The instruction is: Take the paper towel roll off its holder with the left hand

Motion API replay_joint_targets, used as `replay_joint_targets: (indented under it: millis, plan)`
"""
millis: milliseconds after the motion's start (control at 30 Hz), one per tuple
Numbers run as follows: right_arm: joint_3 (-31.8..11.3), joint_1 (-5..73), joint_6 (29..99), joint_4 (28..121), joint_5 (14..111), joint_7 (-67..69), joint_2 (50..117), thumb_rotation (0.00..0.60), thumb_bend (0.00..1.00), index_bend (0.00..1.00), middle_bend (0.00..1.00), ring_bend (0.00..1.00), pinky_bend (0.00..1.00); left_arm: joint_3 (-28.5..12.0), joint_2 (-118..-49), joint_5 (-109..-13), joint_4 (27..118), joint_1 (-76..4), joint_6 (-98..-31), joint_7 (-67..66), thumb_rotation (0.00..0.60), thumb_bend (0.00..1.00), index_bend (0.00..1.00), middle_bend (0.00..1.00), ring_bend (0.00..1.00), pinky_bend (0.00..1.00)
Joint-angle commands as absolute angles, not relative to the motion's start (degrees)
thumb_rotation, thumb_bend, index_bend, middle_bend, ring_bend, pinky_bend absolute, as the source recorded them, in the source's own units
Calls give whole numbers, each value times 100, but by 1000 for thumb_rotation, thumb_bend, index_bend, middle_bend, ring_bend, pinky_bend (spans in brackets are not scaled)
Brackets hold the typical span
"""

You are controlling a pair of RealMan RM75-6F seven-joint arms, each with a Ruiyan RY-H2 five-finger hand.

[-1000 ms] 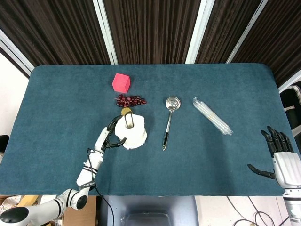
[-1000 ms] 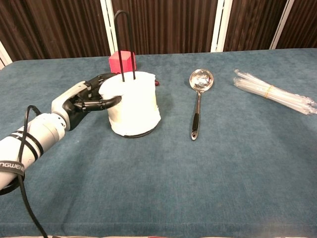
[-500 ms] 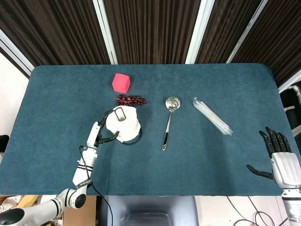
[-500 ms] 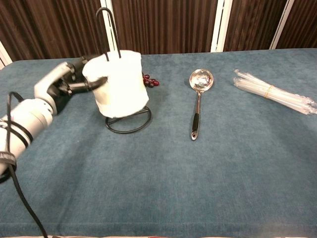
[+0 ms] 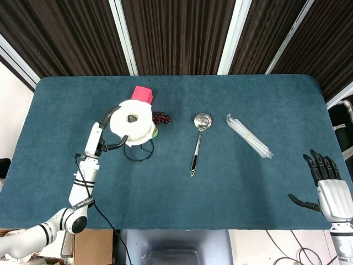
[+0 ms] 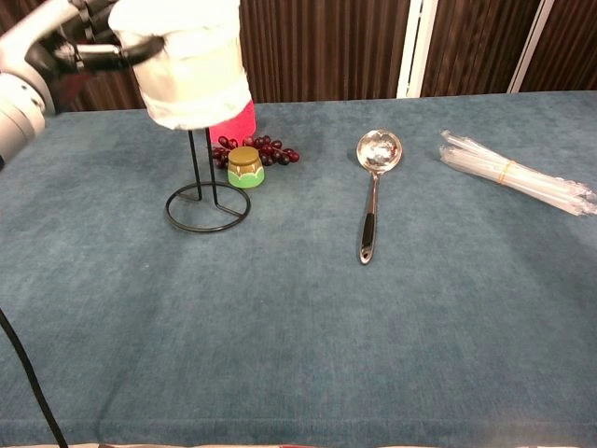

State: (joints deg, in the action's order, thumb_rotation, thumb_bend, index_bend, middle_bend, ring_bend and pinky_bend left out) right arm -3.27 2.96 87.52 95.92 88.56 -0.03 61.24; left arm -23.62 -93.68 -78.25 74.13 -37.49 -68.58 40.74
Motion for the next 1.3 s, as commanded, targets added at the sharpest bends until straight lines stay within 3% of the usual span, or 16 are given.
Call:
replay_joint_targets:
  millis: [33,500,867,1100,1300]
  plan:
    - [-331,294,8755,9594,8851,5,6122,600,151,0,0,0,69,-2464,-9132,-7771,7622,-3805,-6822,3935,600,471,338,462,454,720]
    - [-330,293,8746,9597,8849,4,6119,600,151,0,0,0,69,-2802,-8018,-7704,8440,-3738,-7025,3456,600,468,334,488,465,755]
    - [-335,322,8659,9578,8785,-67,6160,600,151,0,0,0,69,-2759,-6774,-7323,9149,-3063,-7103,3339,600,456,333,507,494,778]
    - [-339,354,8577,9563,8728,-153,6203,600,151,0,0,0,69,-2322,-6239,-7183,9315,-2493,-7182,2878,600,455,336,507,495,779]
    - [-333,374,8529,9548,8706,-207,6230,600,151,0,0,0,69,-1755,-6634,-7357,9397,-1924,-7878,2530,600,453,335,508,494,780]
